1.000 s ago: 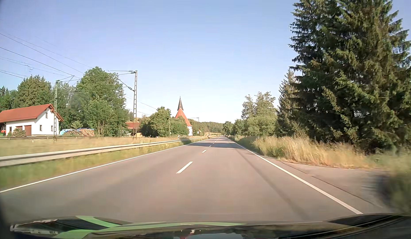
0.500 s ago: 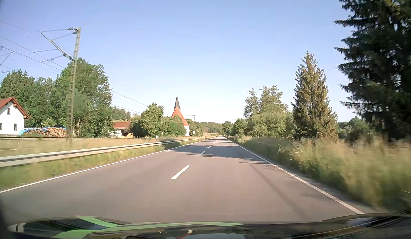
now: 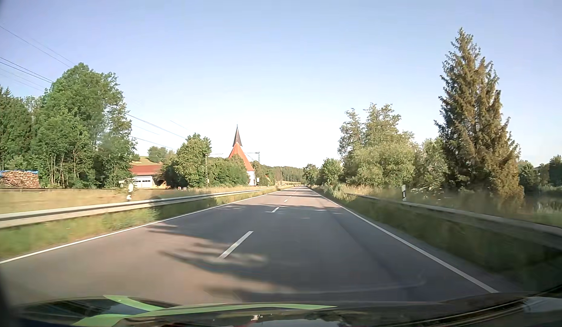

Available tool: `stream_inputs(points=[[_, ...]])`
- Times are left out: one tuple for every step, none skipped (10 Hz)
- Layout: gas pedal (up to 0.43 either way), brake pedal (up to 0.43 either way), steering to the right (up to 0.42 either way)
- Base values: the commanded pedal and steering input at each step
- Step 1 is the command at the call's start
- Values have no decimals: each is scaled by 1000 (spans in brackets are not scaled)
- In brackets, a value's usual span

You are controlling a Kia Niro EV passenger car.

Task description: Follow the waypoints while adhering to traffic rules and regulations

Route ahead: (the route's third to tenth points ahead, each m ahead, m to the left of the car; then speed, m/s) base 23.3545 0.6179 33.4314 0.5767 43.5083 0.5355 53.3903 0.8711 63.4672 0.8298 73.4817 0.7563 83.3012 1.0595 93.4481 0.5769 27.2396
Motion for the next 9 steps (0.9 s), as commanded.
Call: stream_inputs(points=[[280,0,0],[287,0,0],[287,0,0],[299,0,-1],[299,0,-3],[299,0,-4],[299,0,-4],[280,0,-4],[268,0,-4]])
